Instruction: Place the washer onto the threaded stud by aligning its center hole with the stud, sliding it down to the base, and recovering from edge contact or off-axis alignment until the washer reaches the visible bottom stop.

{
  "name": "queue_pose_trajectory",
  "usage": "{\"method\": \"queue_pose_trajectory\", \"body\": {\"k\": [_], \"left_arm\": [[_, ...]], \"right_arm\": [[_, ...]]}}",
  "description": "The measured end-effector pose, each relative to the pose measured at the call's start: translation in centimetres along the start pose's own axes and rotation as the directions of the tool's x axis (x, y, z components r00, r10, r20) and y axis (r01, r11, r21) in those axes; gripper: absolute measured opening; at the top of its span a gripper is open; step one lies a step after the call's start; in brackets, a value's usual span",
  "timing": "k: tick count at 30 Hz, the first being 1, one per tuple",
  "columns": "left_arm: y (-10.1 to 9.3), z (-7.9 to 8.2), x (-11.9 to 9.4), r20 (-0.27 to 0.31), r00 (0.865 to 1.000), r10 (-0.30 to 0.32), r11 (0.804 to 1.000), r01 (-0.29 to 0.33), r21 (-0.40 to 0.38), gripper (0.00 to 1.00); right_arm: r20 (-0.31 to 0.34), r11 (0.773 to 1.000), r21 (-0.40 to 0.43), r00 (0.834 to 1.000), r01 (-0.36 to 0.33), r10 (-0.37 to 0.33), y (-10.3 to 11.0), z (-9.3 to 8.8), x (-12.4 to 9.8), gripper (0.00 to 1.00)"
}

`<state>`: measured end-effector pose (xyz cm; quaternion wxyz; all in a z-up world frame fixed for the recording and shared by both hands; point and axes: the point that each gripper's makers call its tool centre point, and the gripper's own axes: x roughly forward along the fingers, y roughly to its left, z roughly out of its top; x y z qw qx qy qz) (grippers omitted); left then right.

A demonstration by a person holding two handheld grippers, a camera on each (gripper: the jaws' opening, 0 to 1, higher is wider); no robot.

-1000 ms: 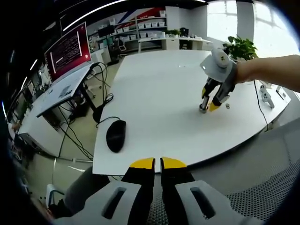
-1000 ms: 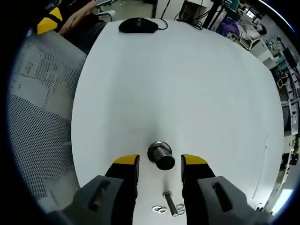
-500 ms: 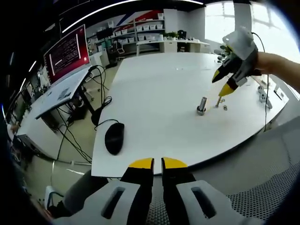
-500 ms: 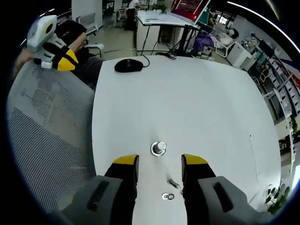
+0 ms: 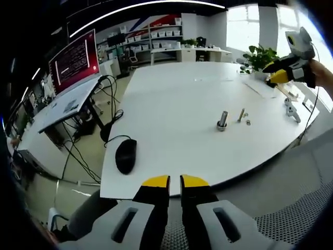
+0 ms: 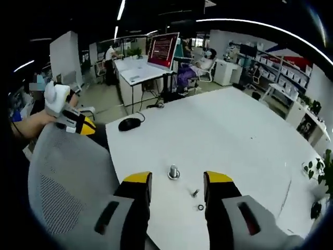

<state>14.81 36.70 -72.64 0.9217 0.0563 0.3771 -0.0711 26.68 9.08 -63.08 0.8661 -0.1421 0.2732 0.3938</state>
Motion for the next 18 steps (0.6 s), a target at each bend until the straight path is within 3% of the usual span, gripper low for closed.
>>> {"method": "queue_pose_trajectory", "body": {"k": [4,10,13,16,18], "left_arm": [[-0.1,0.0,0.0,-0.003,1.000,-0.004,1.000,0.004,0.003,0.05],[-0.2,0.0,0.0,-0.004,1.000,-0.013,1.000,0.013,0.011,0.05],[-0.2,0.1,0.0,0.000,1.000,-0.013,1.000,0.013,0.010,0.05],[-0.3,0.1,0.0,0.003,1.000,-0.021,1.000,0.021,0.010,0.05],[-0.4,0.2,0.0,0.011,0.999,-0.030,1.000,0.030,0.003,0.05]], "right_arm": [[0.064,0.997,0.063,0.997,0.036,-0.040,-0.1,-0.2,-2.6,0.42],[0.089,0.982,0.173,0.992,0.077,-0.094,-0.6,-2.6,-5.2,0.42],[0.114,0.965,0.248,0.987,0.084,-0.115,-0.2,-4.1,-6.4,0.42],[0.193,0.945,0.315,0.969,0.086,-0.152,0.3,-4.5,-7.3,0.42],[0.187,0.928,0.357,0.965,0.106,-0.182,0.8,-5.5,-7.8,0.45]]}}
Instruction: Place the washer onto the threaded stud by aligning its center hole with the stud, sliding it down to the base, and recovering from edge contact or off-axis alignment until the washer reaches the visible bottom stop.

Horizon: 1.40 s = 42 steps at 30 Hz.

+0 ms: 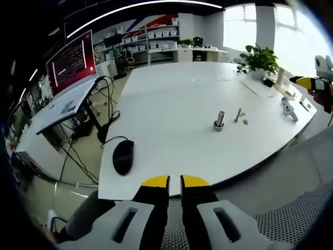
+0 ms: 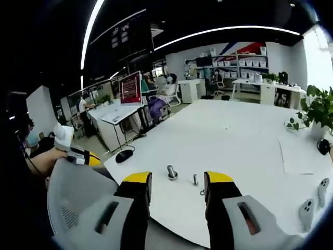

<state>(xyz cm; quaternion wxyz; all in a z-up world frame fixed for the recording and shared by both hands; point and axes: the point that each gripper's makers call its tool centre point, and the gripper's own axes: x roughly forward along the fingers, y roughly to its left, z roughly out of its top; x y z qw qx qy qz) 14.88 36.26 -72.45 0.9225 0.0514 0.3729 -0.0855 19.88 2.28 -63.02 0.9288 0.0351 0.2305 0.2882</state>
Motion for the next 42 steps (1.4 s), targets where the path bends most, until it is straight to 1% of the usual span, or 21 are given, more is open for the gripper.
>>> {"method": "queue_pose_trajectory", "body": {"k": [3,6,12,13,14,16,18,20,21,22,24,25,26,28,29,32,33,35,38,40,42], "left_arm": [[-0.1,-0.1,0.0,-0.005,1.000,-0.006,1.000,0.006,0.008,0.05],[-0.2,0.0,0.0,0.001,1.000,-0.012,1.000,0.012,0.007,0.05],[-0.5,0.2,-0.1,0.017,0.999,-0.034,0.999,0.034,0.019,0.06],[-0.3,0.4,-0.2,0.034,0.999,-0.026,1.000,0.026,0.013,0.05],[-0.3,0.6,-0.2,0.046,0.999,-0.028,1.000,0.027,0.006,0.05],[-0.8,0.6,-0.3,0.044,0.998,-0.052,0.999,0.052,0.010,0.05],[-1.0,0.5,-0.2,0.034,0.997,-0.065,0.997,0.064,0.032,0.05],[-1.1,0.7,-0.1,0.040,0.997,-0.072,0.997,0.071,0.038,0.05],[-1.2,0.9,-0.1,0.043,0.996,-0.079,0.996,0.077,0.045,0.05],[-1.3,0.9,-0.1,0.048,0.995,-0.082,0.995,0.079,0.055,0.05],[-1.4,1.1,-0.2,0.066,0.993,-0.093,0.995,0.090,0.053,0.05],[-1.9,1.4,-0.3,0.083,0.989,-0.126,0.991,0.122,0.057,0.05],[-2.2,1.5,-0.4,0.089,0.986,-0.141,0.989,0.136,0.059,0.06],[-2.6,1.2,-0.4,0.071,0.985,-0.157,0.985,0.152,0.077,0.07],[-2.5,1.1,-0.4,0.064,0.986,-0.153,0.986,0.148,0.080,0.07],[-2.6,1.2,-0.4,0.070,0.984,-0.163,0.984,0.156,0.089,0.07],[-2.8,0.9,-0.4,0.052,0.983,-0.174,0.981,0.169,0.096,0.07],[-3.1,0.5,-0.3,0.020,0.983,-0.185,0.976,0.181,0.119,0.09],[-3.2,0.5,-0.4,0.024,0.982,-0.189,0.975,0.185,0.120,0.08],[-3.4,0.7,-0.5,0.040,0.978,-0.206,0.972,0.200,0.124,0.08],[-3.5,0.6,-0.6,0.037,0.977,-0.208,0.972,0.202,0.123,0.08]], "right_arm": [[-0.018,0.999,0.017,0.999,0.051,-0.051,-0.1,-1.6,-1.1,0.49],[-0.014,0.998,0.034,0.998,0.058,-0.058,-0.4,-2.3,-1.6,0.48],[-0.006,0.991,0.067,0.993,0.120,-0.120,-0.7,-4.1,-2.7,0.47],[-0.014,0.988,0.089,0.992,0.125,-0.124,-0.7,-4.5,-2.7,0.47],[-0.037,0.984,0.129,0.992,0.126,-0.122,-0.4,-5.3,-2.7,0.50],[-0.025,0.984,0.129,0.992,0.125,-0.123,0.0,-5.5,-2.5,0.52],[-0.024,0.981,0.141,0.991,0.131,-0.129,0.6,-6.0,-2.2,0.51],[-0.020,0.978,0.154,0.990,0.143,-0.141,0.8,-6.2,-1.9,0.50],[-0.032,0.976,0.156,0.988,0.153,-0.150,0.7,-6.3,-1.7,0.49],[-0.045,0.976,0.136,0.985,0.172,-0.167,0.3,-6.4,-1.8,0.48],[-0.038,0.972,0.120,0.979,0.204,-0.201,-0.1,-6.3,-1.9,0.46],[-0.036,0.971,0.121,0.978,0.207,-0.204,-0.2,-6.3,-2.0,0.46],[-0.036,0.970,0.123,0.978,0.210,-0.207,-0.3,-6.3,-2.1,0.46],[-0.046,0.970,0.108,0.975,0.219,-0.215,-0.4,-6.8,-2.2,0.43],[-0.047,0.967,0.074,0.970,0.242,-0.239,-0.5,-7.1,-2.1,0.42],[-0.049,0.969,0.063,0.970,0.240,-0.237,0.0,-7.2,-1.8,0.41],[-0.037,0.966,0.063,0.968,0.251,-0.250,-0.2,-7.0,-1.9,0.41],[-0.031,0.965,0.074,0.968,0.251,-0.249,-0.2,-7.0,-1.9,0.41],[-0.043,0.967,0.077,0.970,0.242,-0.240,-0.1,-7.3,-1.9,0.42],[-0.044,0.969,0.070,0.972,0.235,-0.232,0.0,-7.2,-1.7,0.42],[-0.076,0.973,0.046,0.972,0.227,-0.223,0.0,-7.7,-1.5,0.41]]}}
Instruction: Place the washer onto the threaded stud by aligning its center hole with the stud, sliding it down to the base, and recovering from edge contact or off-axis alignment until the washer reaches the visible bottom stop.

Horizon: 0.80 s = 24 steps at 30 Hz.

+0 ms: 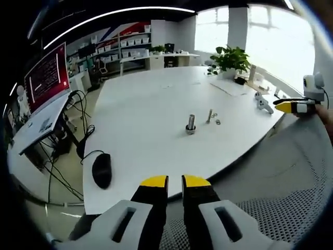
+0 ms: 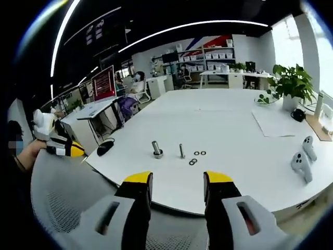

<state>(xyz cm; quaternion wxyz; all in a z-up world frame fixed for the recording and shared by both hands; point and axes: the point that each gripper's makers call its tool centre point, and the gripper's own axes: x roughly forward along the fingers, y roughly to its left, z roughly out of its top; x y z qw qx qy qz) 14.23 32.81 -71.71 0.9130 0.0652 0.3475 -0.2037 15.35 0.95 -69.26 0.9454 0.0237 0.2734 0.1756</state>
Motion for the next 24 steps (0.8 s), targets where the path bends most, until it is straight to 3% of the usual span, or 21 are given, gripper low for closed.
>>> {"method": "queue_pose_trajectory", "body": {"k": [7,9,10,11,12,14,16,17,18,20,24], "left_arm": [[0.6,0.0,0.0,-0.001,0.999,0.039,0.999,-0.039,-0.022,0.08],[0.7,0.0,0.0,-0.002,0.999,0.034,0.999,-0.034,-0.038,0.08],[-0.1,-0.1,0.1,-0.007,1.000,-0.024,0.993,0.023,-0.114,0.08],[-0.2,0.1,0.1,-0.009,0.999,-0.037,0.984,0.035,-0.174,0.08],[0.4,0.3,0.1,0.008,1.000,-0.012,0.973,0.014,-0.231,0.08],[1.8,0.6,0.1,0.029,0.997,0.069,0.978,-0.062,-0.197,0.08],[3.6,-0.4,-0.2,-0.037,0.980,0.194,0.980,-0.196,-0.041,0.07],[3.5,-0.6,-0.1,-0.054,0.979,0.195,0.981,-0.195,-0.003,0.06],[3.1,-0.7,0.0,-0.055,0.983,0.174,0.984,-0.176,-0.021,0.07],[2.7,-0.4,0.2,-0.031,0.989,0.146,0.978,-0.149,-0.143,0.06],[3.2,-0.9,0.1,-0.059,0.985,0.164,0.980,-0.169,-0.107,0.06]], "right_arm": [[-0.055,0.997,0.002,0.995,-0.079,0.079,0.8,-0.9,0.3,0.40],[-0.107,0.995,-0.004,0.990,-0.098,0.097,1.1,-1.7,0.2,0.40],[-0.119,0.994,-0.012,0.987,-0.111,0.109,1.2,-1.8,0.3,0.40],[-0.111,0.992,-0.016,0.986,-0.123,0.121,1.4,-1.7,0.3,0.39],[-0.112,0.992,-0.025,0.986,-0.127,0.124,1.4,-1.6,0.2,0.39],[-0.115,0.980,-0.102,0.981,-0.170,0.158,2.0,-1.3,0.2,0.37],[-0.157,0.966,-0.120,0.965,-0.228,0.209,2.7,-1.7,0.2,0.37],[-0.183,0.955,-0.121,0.952,-0.269,0.245,3.1,-2.0,0.2,0.37],[-0.201,0.947,-0.127,0.943,-0.294,0.266,3.2,-2.2,0.2,0.37],[-0.234,0.922,-0.182,0.926,-0.341,0.296,3.2,-2.3,0.3,0.36],[-0.229,0.903,-0.160,0.905,-0.399,0.359,2.8,-1.6,1.1,0.36]]}}
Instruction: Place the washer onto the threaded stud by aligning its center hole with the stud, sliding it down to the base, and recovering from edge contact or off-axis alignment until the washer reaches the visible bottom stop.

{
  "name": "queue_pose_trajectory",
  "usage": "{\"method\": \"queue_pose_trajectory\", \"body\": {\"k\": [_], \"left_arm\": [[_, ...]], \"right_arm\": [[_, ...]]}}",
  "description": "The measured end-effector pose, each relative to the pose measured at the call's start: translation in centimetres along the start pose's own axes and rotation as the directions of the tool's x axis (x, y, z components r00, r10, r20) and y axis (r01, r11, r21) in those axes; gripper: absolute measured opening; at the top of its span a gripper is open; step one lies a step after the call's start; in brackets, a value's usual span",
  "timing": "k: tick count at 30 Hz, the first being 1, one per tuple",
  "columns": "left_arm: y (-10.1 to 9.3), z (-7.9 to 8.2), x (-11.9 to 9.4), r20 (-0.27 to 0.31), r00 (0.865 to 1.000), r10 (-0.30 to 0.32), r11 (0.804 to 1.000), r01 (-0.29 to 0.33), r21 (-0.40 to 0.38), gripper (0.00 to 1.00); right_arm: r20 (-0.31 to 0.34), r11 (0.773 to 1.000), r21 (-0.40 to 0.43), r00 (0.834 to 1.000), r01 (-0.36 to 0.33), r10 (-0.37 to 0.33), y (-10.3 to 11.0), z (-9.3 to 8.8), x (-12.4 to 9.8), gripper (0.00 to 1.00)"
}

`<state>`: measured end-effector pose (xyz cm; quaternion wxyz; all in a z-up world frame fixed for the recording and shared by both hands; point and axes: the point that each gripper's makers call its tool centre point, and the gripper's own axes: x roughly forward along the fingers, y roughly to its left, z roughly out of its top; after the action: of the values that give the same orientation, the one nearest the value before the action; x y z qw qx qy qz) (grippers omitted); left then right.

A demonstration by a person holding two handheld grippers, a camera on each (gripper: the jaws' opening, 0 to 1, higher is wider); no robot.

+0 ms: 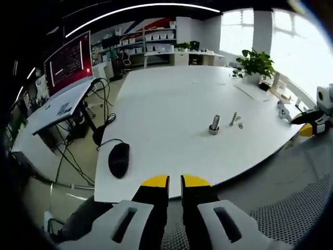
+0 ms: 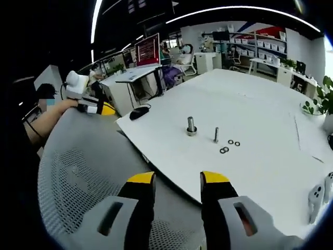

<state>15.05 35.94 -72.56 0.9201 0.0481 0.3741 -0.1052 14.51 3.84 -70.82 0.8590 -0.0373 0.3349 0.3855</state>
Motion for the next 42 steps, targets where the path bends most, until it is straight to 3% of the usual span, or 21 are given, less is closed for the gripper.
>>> {"method": "queue_pose_trajectory", "body": {"k": [9,17,24,37,39,42], "left_arm": [[-0.3,-0.3,-0.2,-0.019,1.000,0.004,1.000,-0.004,0.018,0.05],[-0.1,-0.1,-0.4,0.006,1.000,0.028,0.999,-0.029,0.019,0.03],[-0.1,-0.7,-0.2,-0.042,0.999,0.035,0.998,-0.033,0.046,0.02],[0.0,-0.5,-0.3,-0.029,0.999,0.036,0.999,-0.035,0.032,0.01],[-0.1,-0.1,-0.3,0.000,1.000,0.026,1.000,-0.026,-0.008,0.01],[-0.1,-0.1,-0.3,0.003,1.000,0.022,1.000,-0.022,-0.001,0.01]], "right_arm": [[0.025,0.999,-0.027,0.999,-0.025,0.026,-3.3,2.3,0.4,0.35],[0.024,0.998,-0.058,0.999,-0.033,0.035,-5.3,3.5,0.1,0.35],[0.030,0.997,-0.059,0.998,-0.057,0.059,-5.4,3.9,0.5,0.35],[0.024,0.995,-0.051,0.996,-0.084,0.085,-5.3,3.8,1.6,0.35],[0.025,0.995,-0.048,0.996,-0.084,0.085,-5.3,3.9,1.7,0.35],[0.028,0.995,-0.046,0.996,-0.085,0.087,-5.0,4.0,1.7,0.35]]}}
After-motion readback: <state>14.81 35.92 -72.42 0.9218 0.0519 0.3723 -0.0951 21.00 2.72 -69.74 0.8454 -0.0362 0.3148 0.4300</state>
